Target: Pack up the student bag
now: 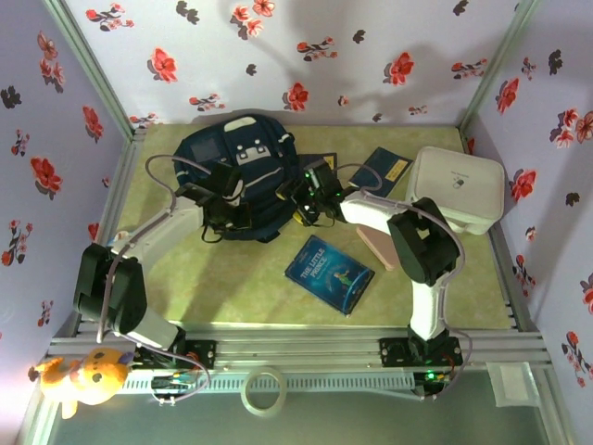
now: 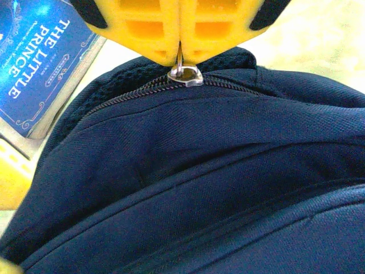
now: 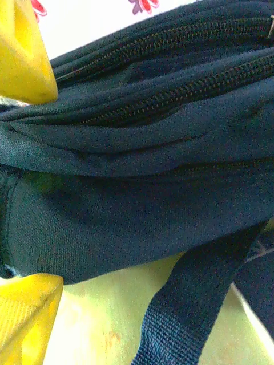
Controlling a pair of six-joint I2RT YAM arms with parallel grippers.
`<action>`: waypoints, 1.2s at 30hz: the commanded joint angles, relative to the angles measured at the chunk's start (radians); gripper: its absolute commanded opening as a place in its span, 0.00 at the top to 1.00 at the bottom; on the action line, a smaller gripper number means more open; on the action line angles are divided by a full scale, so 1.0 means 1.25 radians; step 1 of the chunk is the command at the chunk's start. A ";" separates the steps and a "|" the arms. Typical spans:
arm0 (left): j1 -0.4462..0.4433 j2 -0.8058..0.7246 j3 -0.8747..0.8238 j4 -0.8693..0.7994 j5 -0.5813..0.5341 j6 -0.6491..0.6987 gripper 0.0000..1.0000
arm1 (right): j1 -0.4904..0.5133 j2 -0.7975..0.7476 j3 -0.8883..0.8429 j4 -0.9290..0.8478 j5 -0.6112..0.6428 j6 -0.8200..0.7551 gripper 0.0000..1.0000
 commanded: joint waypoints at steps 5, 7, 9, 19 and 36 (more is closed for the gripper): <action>-0.009 0.015 0.046 -0.029 0.053 0.046 1.00 | -0.004 0.045 0.046 0.027 -0.012 0.030 0.34; -0.009 0.021 0.055 -0.049 0.056 0.067 1.00 | -0.009 0.056 0.052 0.045 -0.015 0.032 0.44; -0.009 0.026 0.063 -0.076 0.055 0.094 1.00 | -0.015 0.057 0.056 0.055 -0.006 0.027 0.57; 0.007 0.062 0.065 -0.242 -0.123 0.155 1.00 | -0.042 0.006 0.064 -0.032 0.112 -0.078 0.72; 0.087 0.093 0.068 -0.158 -0.112 0.176 1.00 | -0.065 -0.005 0.057 0.045 0.066 -0.112 0.65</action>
